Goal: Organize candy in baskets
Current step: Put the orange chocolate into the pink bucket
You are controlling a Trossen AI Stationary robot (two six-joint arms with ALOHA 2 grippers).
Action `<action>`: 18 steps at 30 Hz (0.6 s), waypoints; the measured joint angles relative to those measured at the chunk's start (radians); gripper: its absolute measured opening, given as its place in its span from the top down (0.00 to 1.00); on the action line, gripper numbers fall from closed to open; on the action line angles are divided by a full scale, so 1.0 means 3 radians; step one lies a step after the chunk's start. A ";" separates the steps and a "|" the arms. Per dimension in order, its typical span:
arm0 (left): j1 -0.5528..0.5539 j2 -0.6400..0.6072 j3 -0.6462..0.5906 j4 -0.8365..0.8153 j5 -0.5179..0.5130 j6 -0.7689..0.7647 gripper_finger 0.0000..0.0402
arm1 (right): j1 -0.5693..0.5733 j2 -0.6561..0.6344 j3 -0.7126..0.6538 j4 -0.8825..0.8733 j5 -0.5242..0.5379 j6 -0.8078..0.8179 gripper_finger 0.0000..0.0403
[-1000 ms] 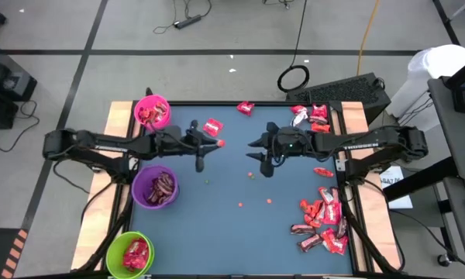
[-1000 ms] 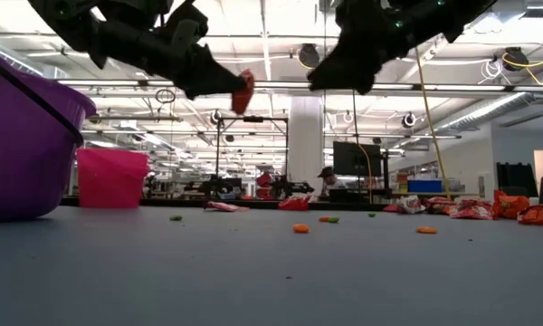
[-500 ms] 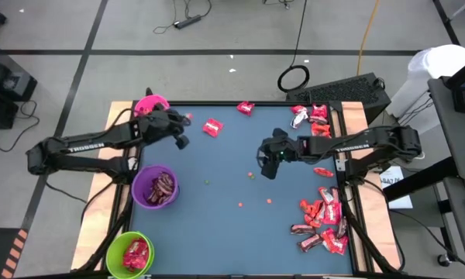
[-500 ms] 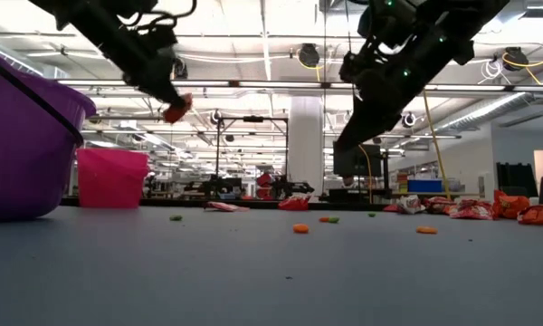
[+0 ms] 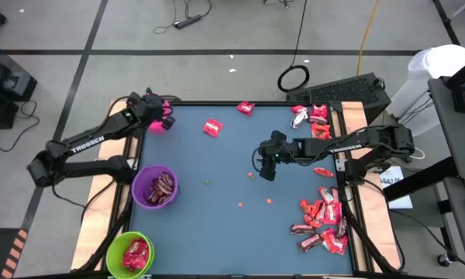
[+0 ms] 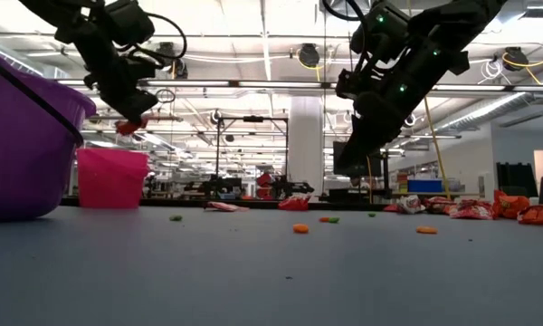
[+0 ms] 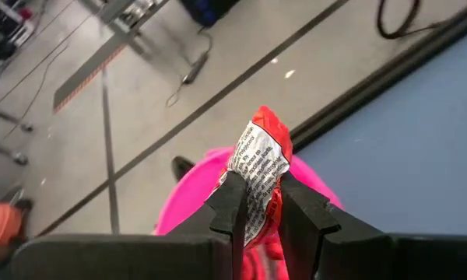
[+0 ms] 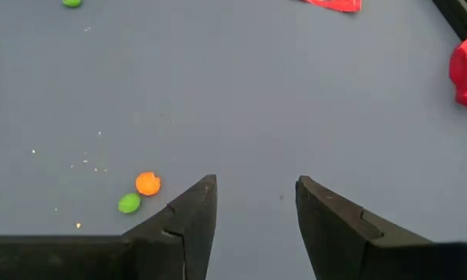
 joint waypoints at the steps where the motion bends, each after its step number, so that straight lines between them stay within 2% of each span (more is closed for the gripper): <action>1: 0.0049 0.0002 0.0000 -0.0004 0.0000 -0.0004 0.84 | 0.0000 0.0003 0.0000 0.0001 0.0000 0.0000 0.59; 7: 0.0243 0.0002 0.0000 -0.0082 0.0107 -0.0043 0.81 | 0.0000 0.0005 0.0000 0.0005 0.0001 0.0021 0.59; 15: 0.0312 0.0005 0.0000 -0.0260 0.0111 -0.0182 0.57 | 0.0000 0.0005 0.0000 0.0004 0.0008 0.0069 0.59; 16: 0.0306 0.0005 0.0000 -0.0227 0.0167 -0.0188 0.55 | 0.0000 0.0005 0.0000 0.0007 0.0009 0.0069 0.59; 18: 0.0256 0.0003 0.0000 -0.0138 0.0524 -0.0271 0.51 | -0.0002 0.0005 0.0000 0.0012 0.0015 0.0067 0.59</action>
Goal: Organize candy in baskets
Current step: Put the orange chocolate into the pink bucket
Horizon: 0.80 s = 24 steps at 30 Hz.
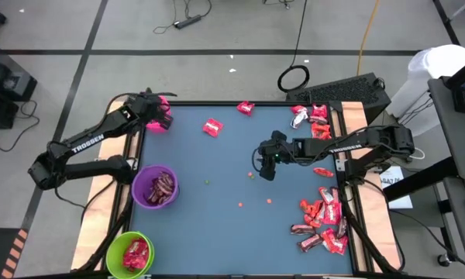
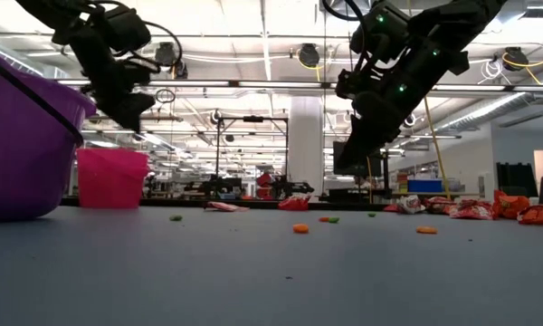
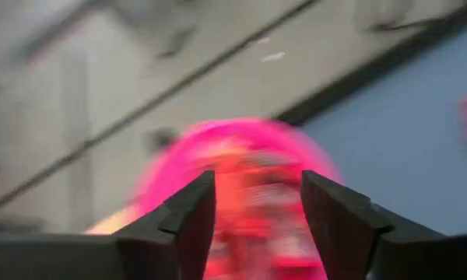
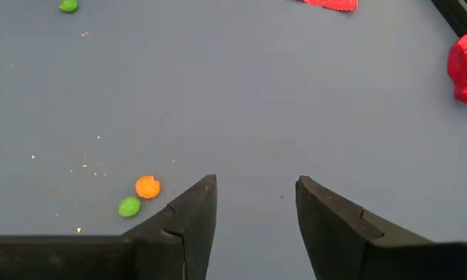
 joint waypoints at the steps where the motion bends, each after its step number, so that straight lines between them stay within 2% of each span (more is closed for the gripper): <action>1: -0.0040 0.0000 0.0000 0.0053 0.0327 -0.0025 0.50 | -0.0003 0.0000 0.0000 0.0002 0.0000 -0.0003 0.59; 5: -0.0251 0.0001 0.0000 0.0499 0.1524 -0.0019 0.49 | -0.0003 0.0000 0.0001 0.0002 0.0000 -0.0015 0.59; 8: -0.0486 0.0001 -0.0015 0.0961 0.1940 -0.0014 0.49 | -0.0003 0.0000 0.0001 0.0001 0.0000 -0.0015 0.59; 15: -0.1069 0.0111 -0.0414 0.2202 0.2012 0.0005 0.49 | -0.0045 0.0000 0.0006 -0.0051 0.0234 0.0086 0.59; 20: -0.1317 0.0313 -0.0754 0.3008 0.2012 0.0003 0.49 | -0.0189 0.0000 0.0006 -0.0179 0.0241 0.0232 0.59; 24: -0.1441 0.0513 -0.0833 0.3135 0.1981 -0.0107 0.49 | -0.0367 0.0000 0.0062 -0.0513 0.0247 0.0324 0.59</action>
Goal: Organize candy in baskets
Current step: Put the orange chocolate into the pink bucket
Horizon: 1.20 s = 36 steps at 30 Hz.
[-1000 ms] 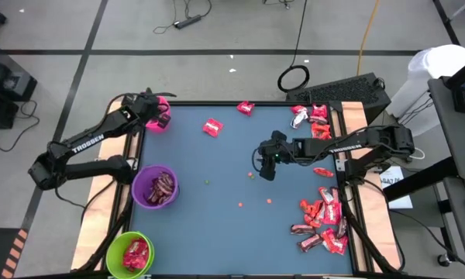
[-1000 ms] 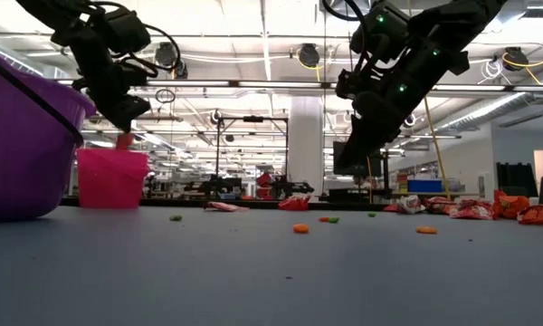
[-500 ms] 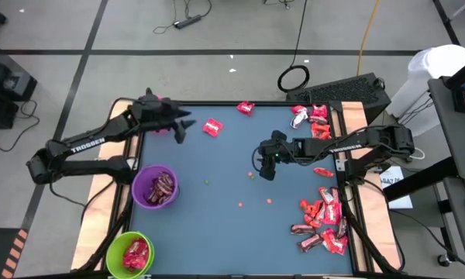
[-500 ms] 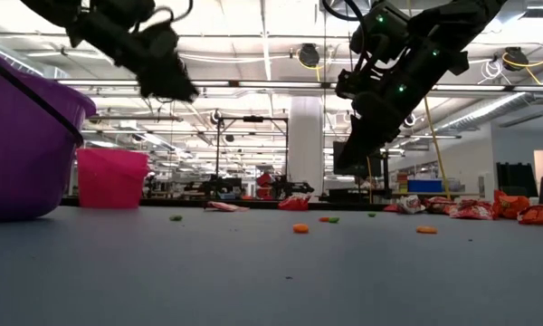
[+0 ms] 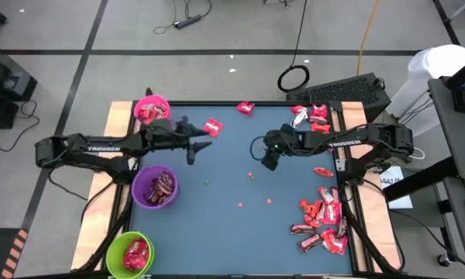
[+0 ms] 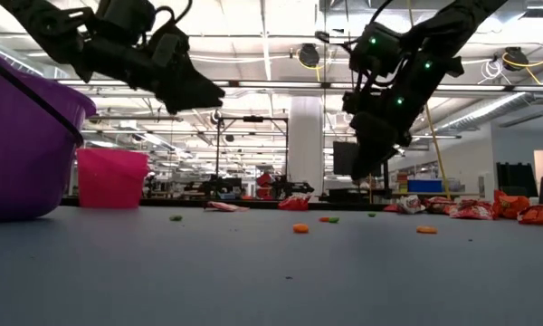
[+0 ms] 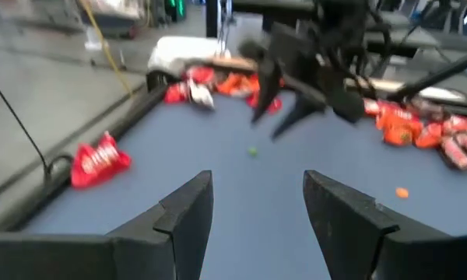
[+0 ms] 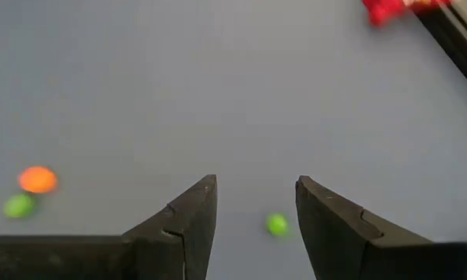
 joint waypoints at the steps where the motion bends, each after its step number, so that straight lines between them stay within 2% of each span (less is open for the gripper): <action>1: -0.0026 0.0051 -0.0001 0.0003 -0.0035 -0.0020 0.49 | -0.0049 0.0000 0.0027 -0.0114 0.0015 0.0024 0.59; 8: -0.0054 0.0214 -0.0001 -0.0001 -0.0124 0.0050 0.49 | -0.0437 -0.0001 0.0328 -0.1164 0.0601 0.0346 0.59; 11: -0.0054 0.0218 -0.0001 0.0001 -0.0126 0.0054 0.49 | -0.0681 -0.0003 0.0433 -0.1624 0.0621 0.0469 0.59; 14: -0.0054 0.0218 -0.0001 0.0001 -0.0128 0.0126 0.49 | -0.0918 -0.0003 0.0431 -0.1849 0.0617 0.0419 0.59; 26: -0.0054 0.0218 -0.0001 0.0002 -0.0130 0.0145 0.49 | -0.1640 -0.0003 0.0221 -0.2103 0.0351 0.0684 0.39; 30: -0.0054 0.0218 -0.0001 0.0001 -0.0130 0.0145 0.49 | -0.1761 -0.0003 0.0089 -0.2021 0.0146 0.0683 0.40; 36: -0.0054 0.0218 -0.0001 0.0011 -0.0130 0.0145 0.49 | -0.1830 -0.0003 -0.0088 -0.1898 0.0134 0.0615 0.50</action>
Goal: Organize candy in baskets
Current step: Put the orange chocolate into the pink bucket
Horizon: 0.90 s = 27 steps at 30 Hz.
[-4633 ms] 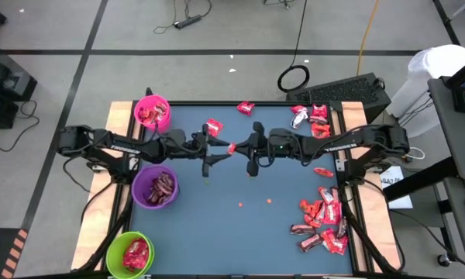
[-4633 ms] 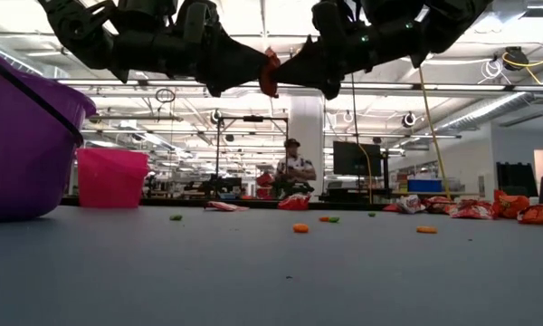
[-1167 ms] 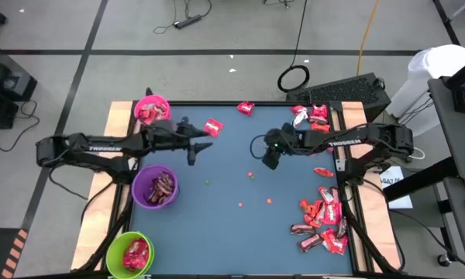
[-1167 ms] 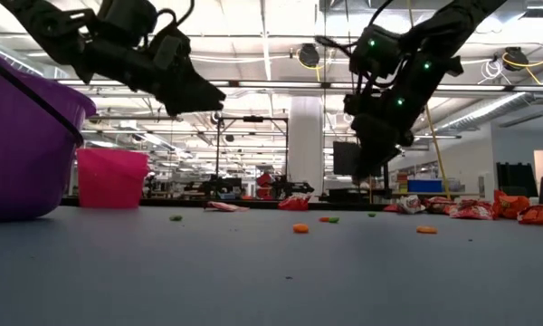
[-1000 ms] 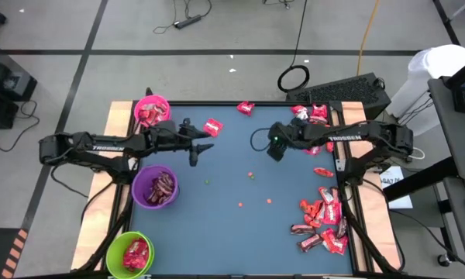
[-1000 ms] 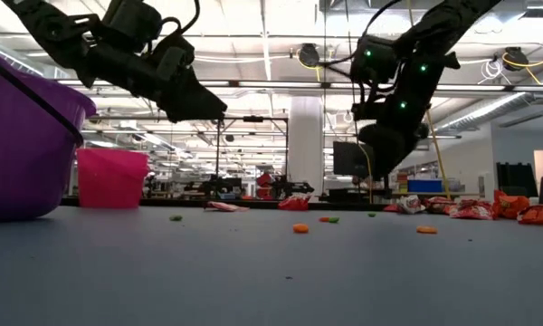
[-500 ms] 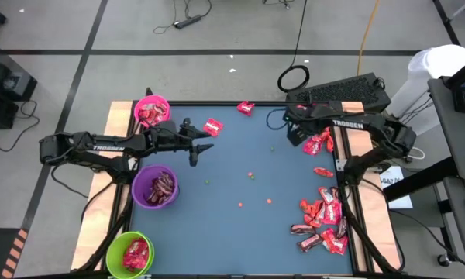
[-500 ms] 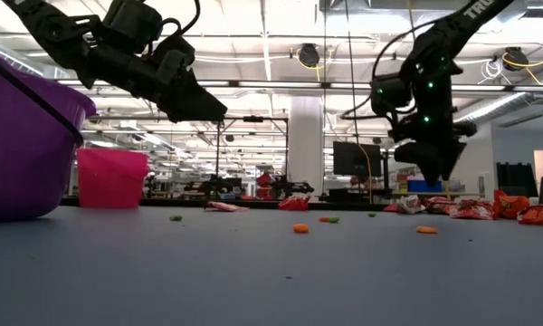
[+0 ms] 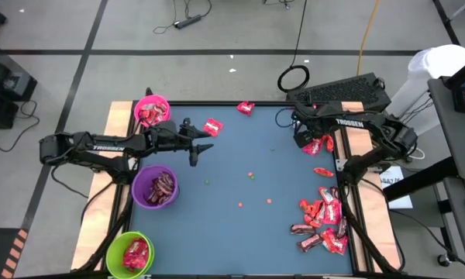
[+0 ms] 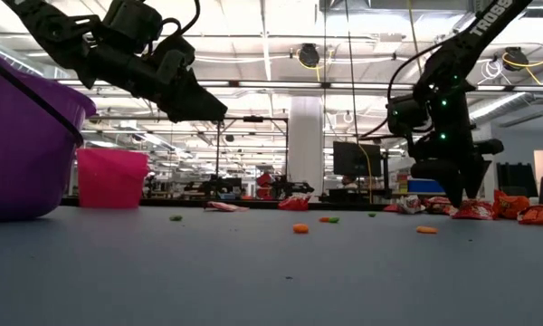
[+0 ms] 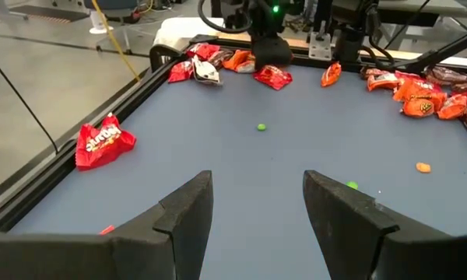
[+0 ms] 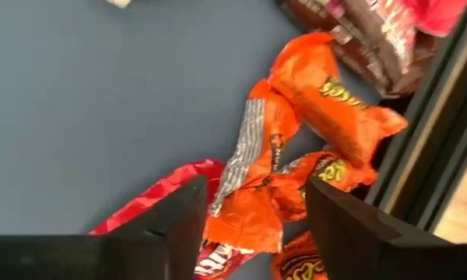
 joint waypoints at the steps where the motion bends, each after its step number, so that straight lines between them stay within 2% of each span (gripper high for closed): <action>1: 0.0000 0.0000 0.0000 0.0001 -0.0001 0.0000 0.49 | -0.0008 0.0000 -0.0032 0.0040 -0.0040 -0.0031 0.52; 5: 0.0000 0.0000 0.0001 0.0002 0.0001 0.0000 0.49 | -0.0048 0.0000 -0.0138 0.0228 -0.0153 -0.0156 0.62; 15: 0.0000 0.0000 0.0001 0.0002 -0.0001 -0.0002 0.49 | -0.0038 0.0000 -0.0145 0.0228 -0.0058 -0.0379 0.96; 20: 0.0000 0.0000 0.0001 0.0001 -0.0001 0.0003 0.49 | 0.0091 -0.0008 -0.0083 0.0232 -0.0073 -0.0414 0.97; 27: 0.0000 0.0000 0.0001 -0.0010 -0.0166 0.0142 0.49 | 0.0523 -0.0120 0.0002 0.0408 -0.0166 -0.0419 0.97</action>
